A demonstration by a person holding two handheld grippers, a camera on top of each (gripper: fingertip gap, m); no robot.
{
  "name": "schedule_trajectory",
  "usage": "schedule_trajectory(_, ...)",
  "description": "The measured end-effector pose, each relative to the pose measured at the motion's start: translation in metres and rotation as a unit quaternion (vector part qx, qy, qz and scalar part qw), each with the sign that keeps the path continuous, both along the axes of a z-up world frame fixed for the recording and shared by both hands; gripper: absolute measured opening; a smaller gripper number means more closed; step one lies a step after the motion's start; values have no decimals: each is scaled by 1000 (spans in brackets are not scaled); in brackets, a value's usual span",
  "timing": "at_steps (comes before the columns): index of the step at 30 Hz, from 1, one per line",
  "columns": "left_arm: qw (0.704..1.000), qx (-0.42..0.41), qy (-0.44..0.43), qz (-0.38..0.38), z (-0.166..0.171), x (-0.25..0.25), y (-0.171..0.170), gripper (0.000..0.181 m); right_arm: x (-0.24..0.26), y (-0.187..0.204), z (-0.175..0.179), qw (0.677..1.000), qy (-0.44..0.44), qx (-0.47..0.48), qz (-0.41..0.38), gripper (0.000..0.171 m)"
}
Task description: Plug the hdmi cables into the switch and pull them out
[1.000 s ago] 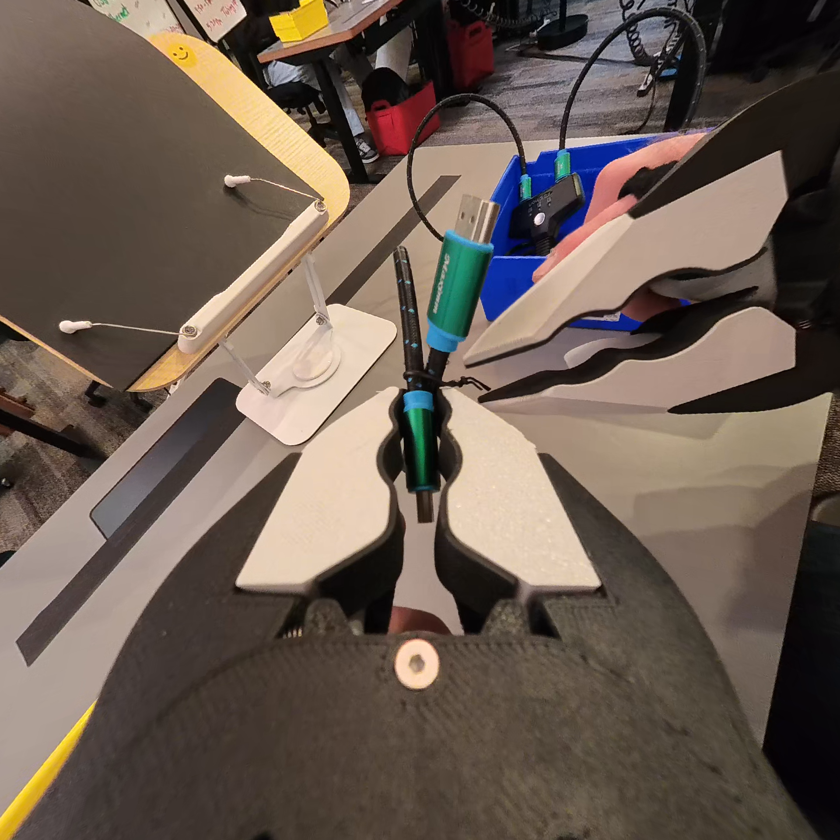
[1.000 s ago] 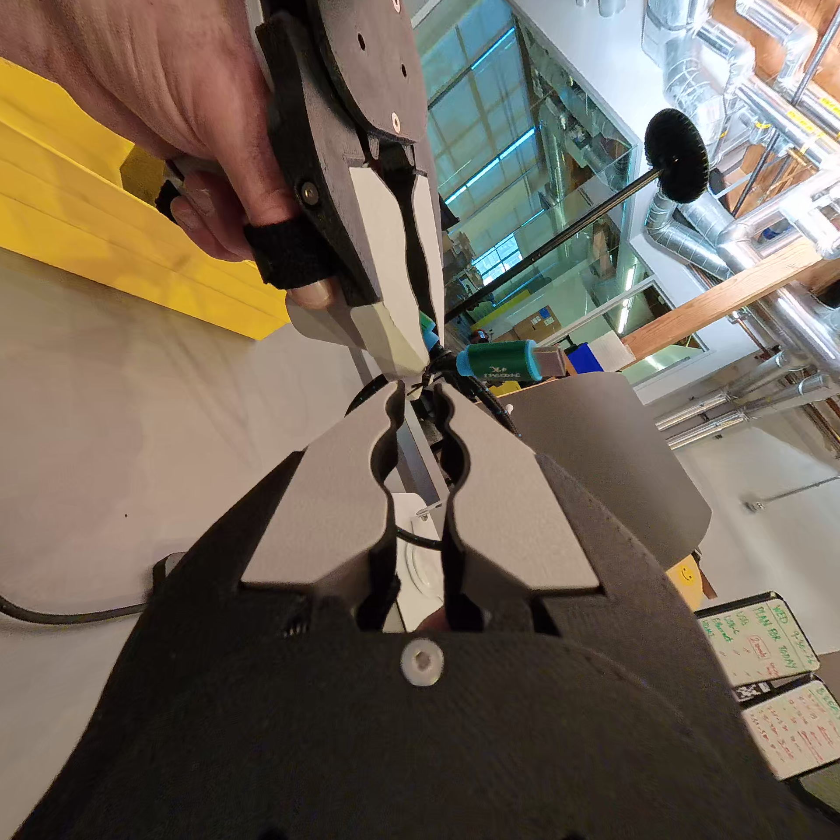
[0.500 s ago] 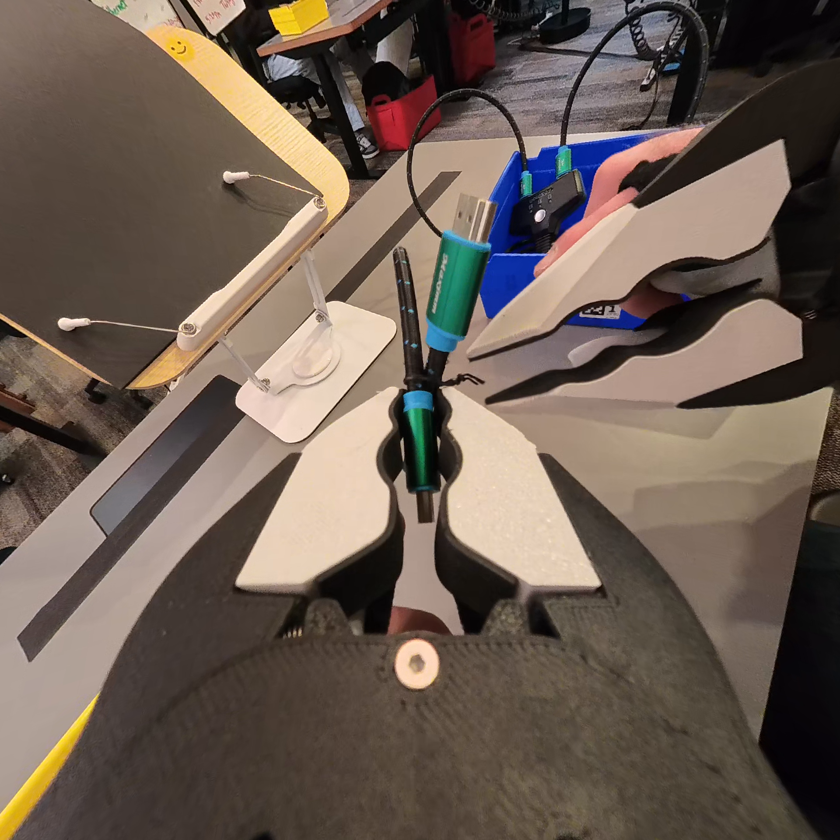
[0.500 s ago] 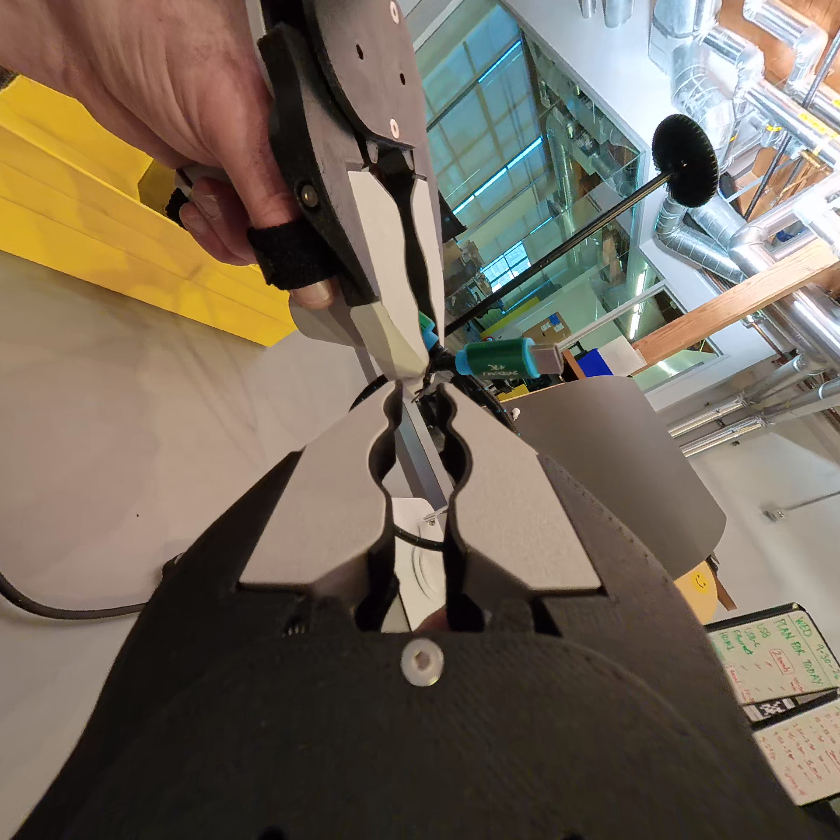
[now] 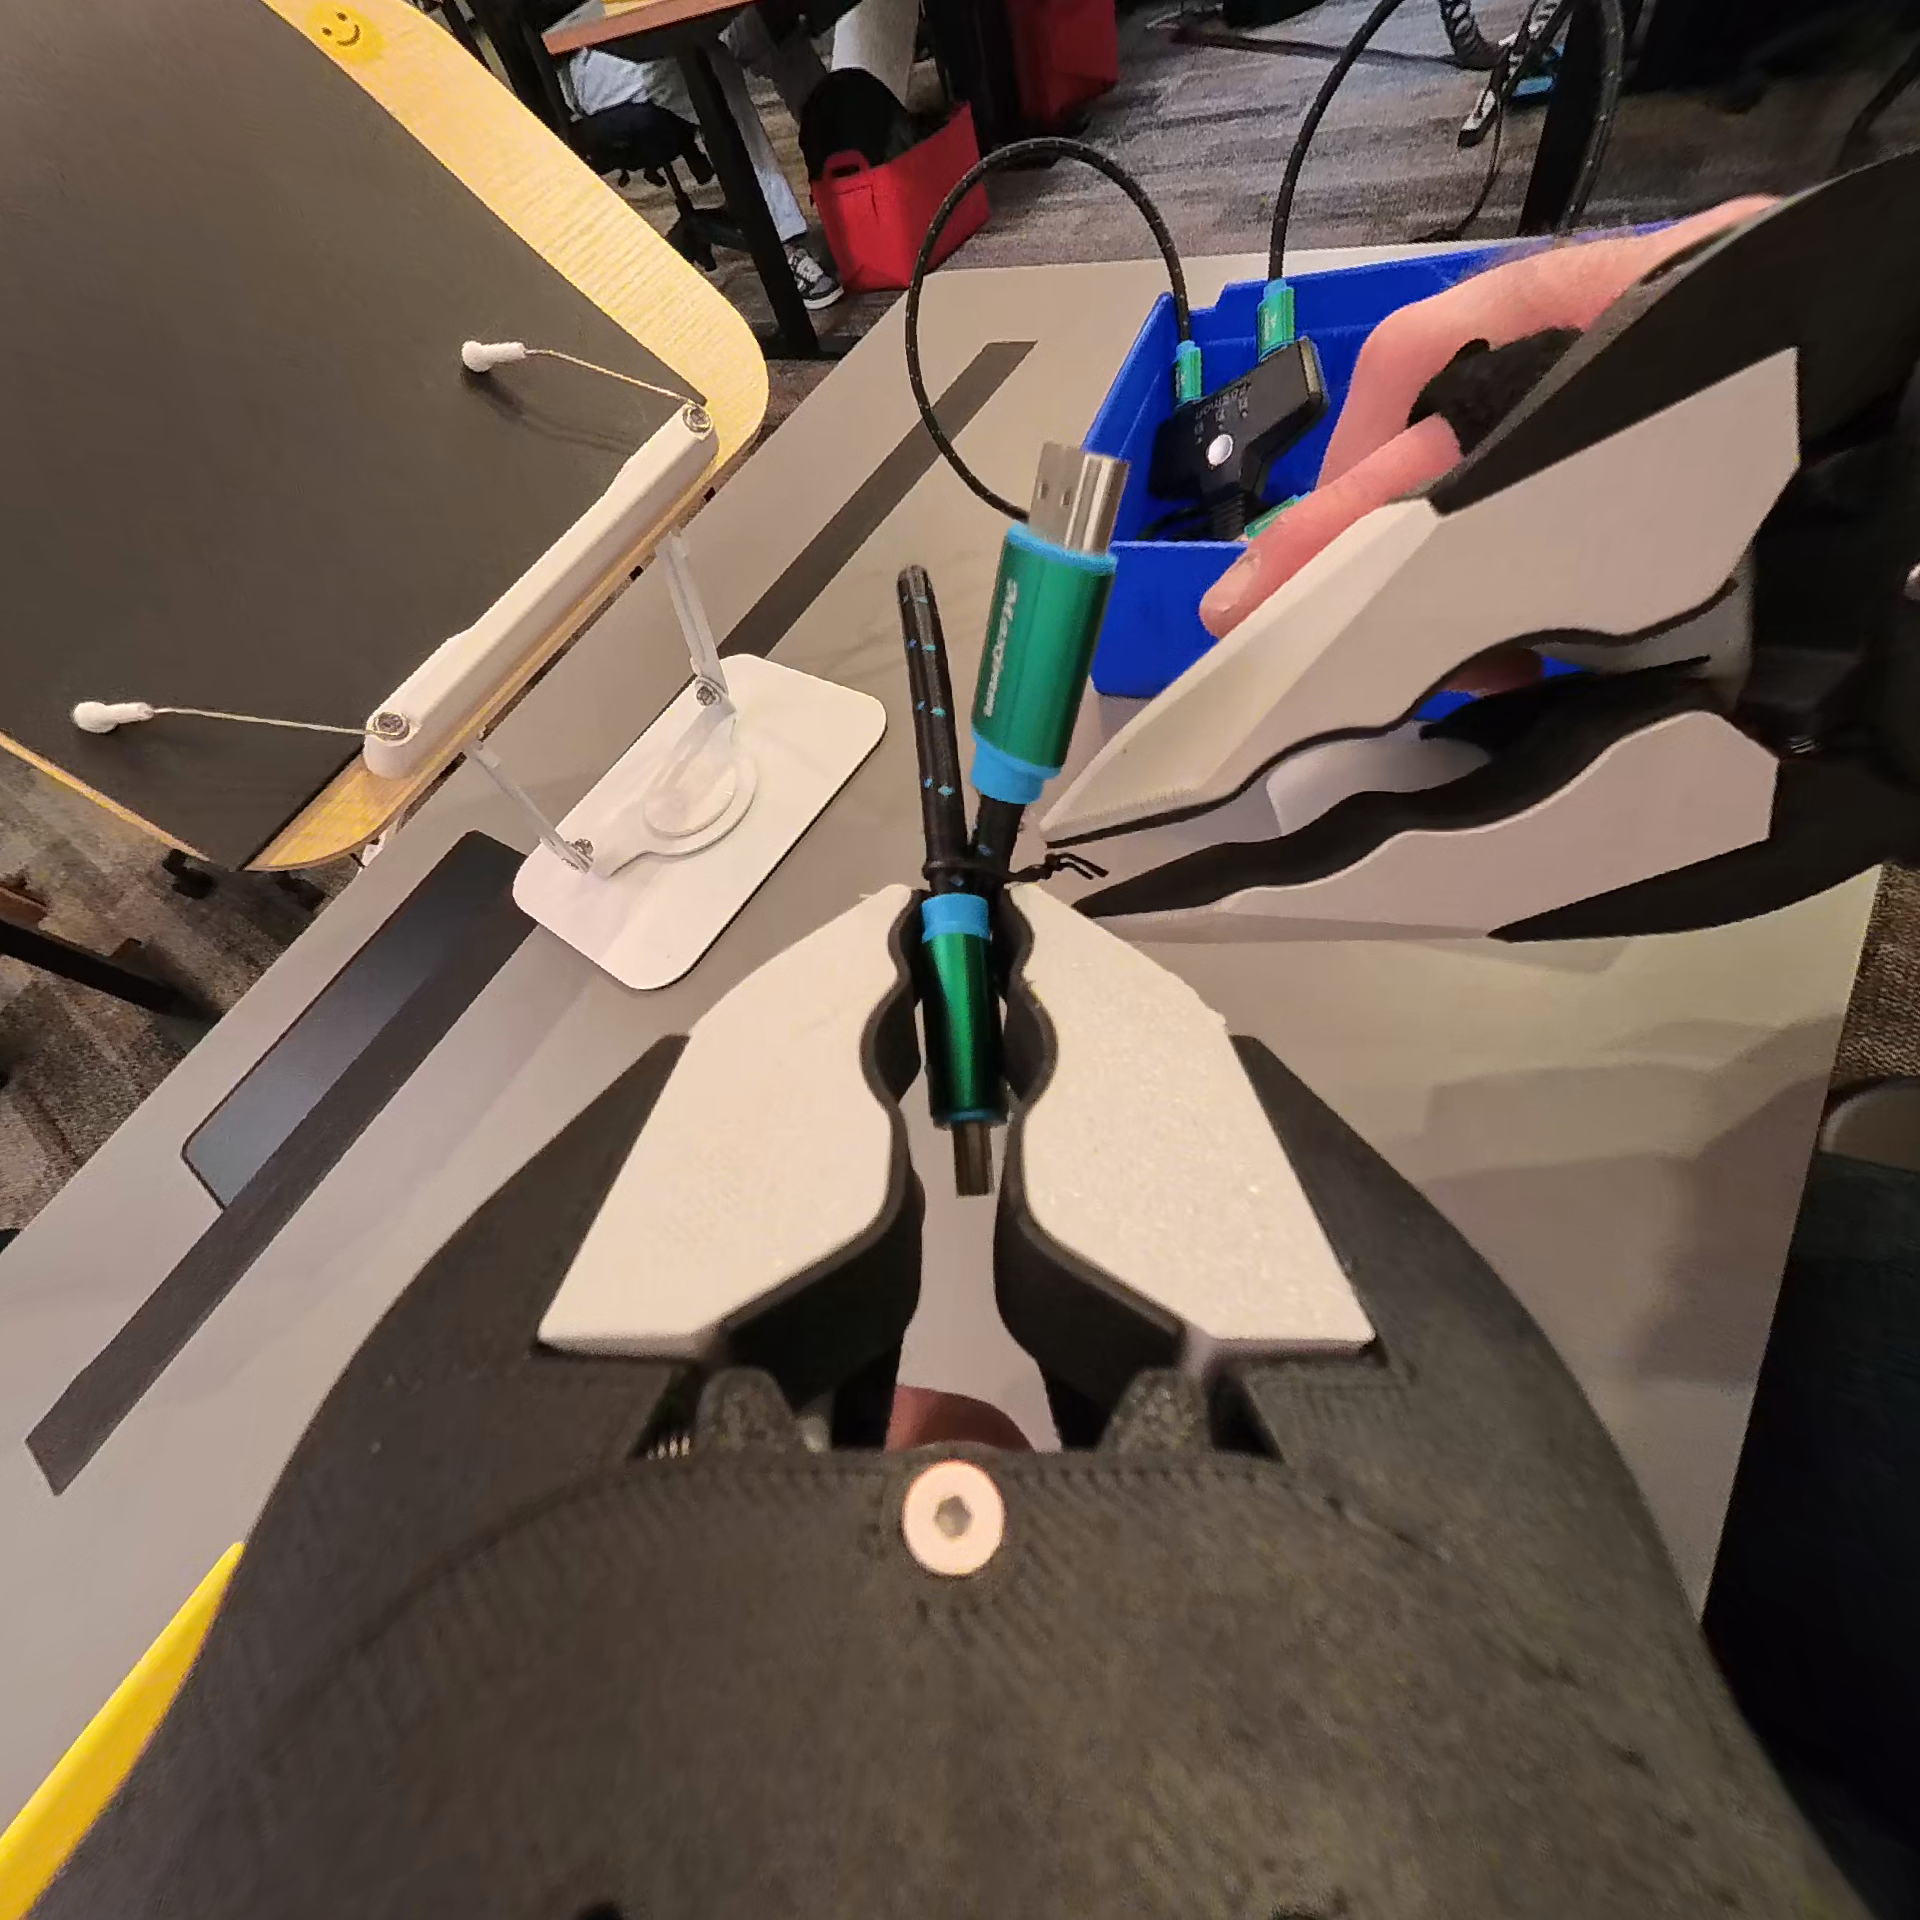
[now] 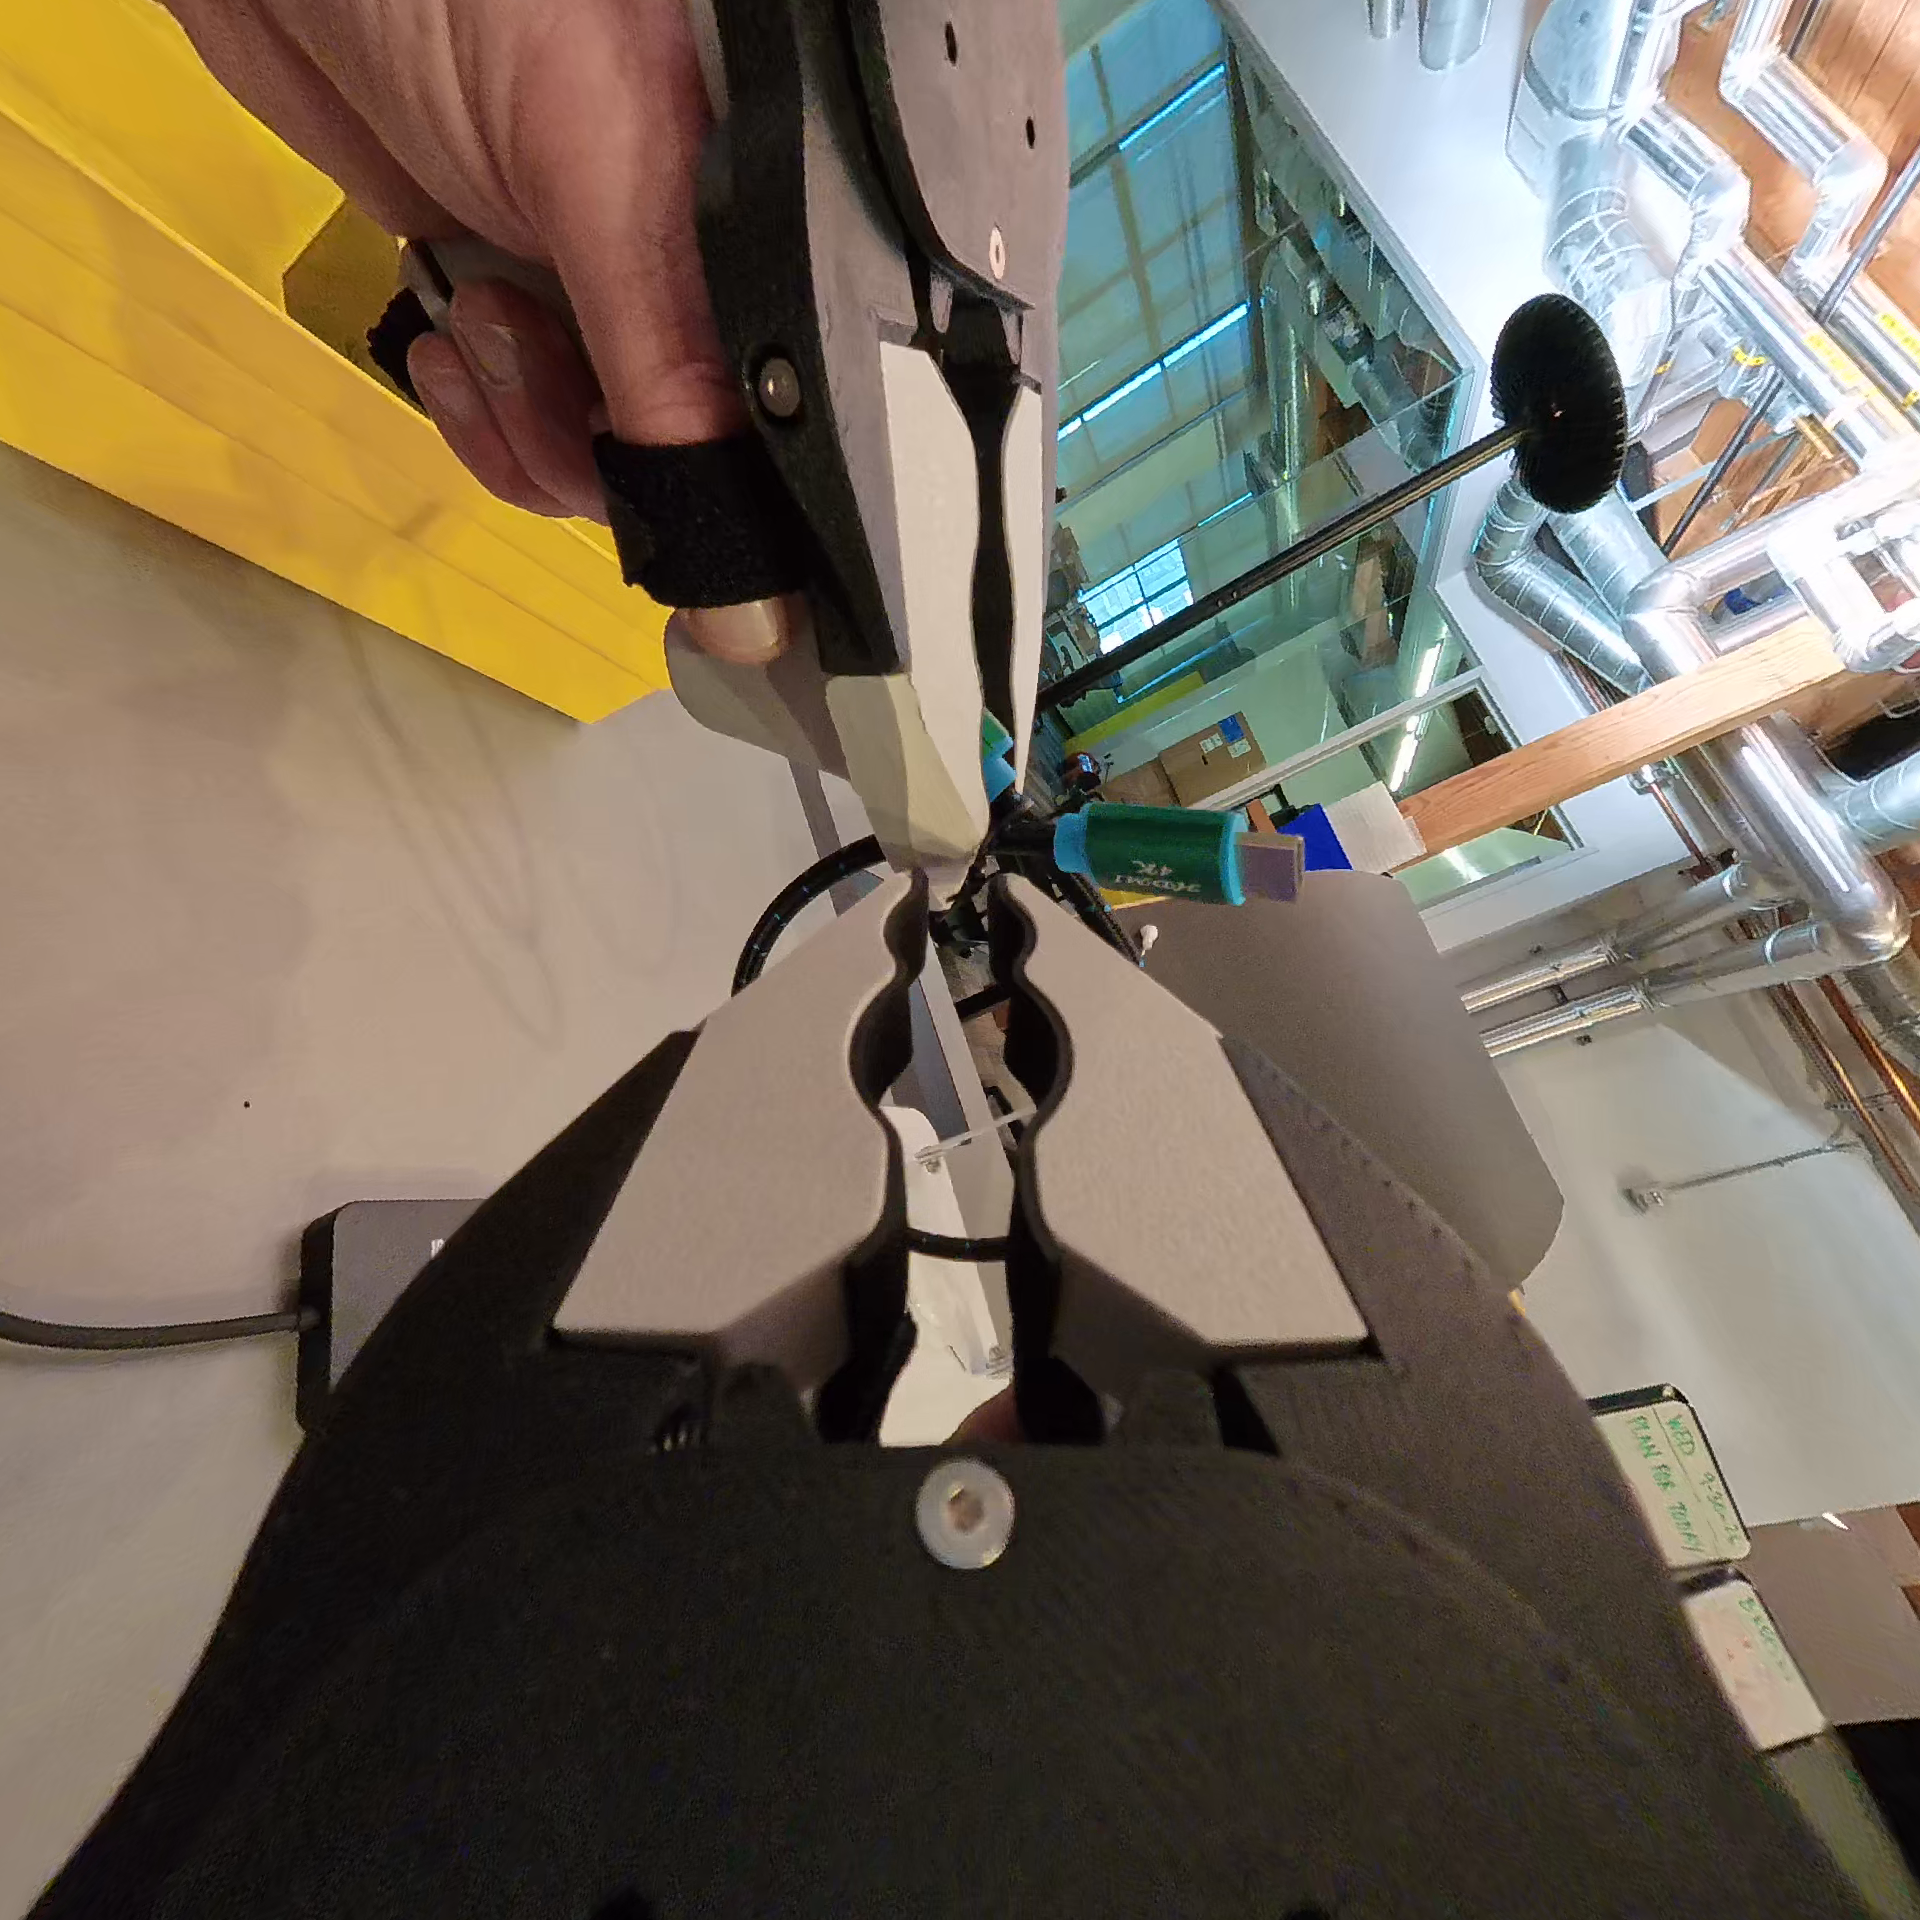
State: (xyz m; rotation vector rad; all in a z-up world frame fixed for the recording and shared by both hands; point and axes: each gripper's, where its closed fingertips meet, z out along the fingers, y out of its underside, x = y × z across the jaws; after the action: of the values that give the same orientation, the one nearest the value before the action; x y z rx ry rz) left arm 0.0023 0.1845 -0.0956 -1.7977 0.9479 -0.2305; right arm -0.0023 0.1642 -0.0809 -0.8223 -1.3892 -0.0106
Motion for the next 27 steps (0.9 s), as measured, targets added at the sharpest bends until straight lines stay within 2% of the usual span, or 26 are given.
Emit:
schedule_trajectory(15, 1000, 0, 22, 5, -5, 0, 0, 10, 1, 3, -5, 1000, -25, 13, -10, 3)
schedule_trajectory(21, 999, 8, 31, 6, -6, 0, 1, 10, 2, 3, -6, 999, -11, -33, 2, 3)
schedule_trajectory(27, 999, 13, 40, 10, -8, -1, 2, 10, 2, 3, -9, 992, 12, -121, 24, 2)
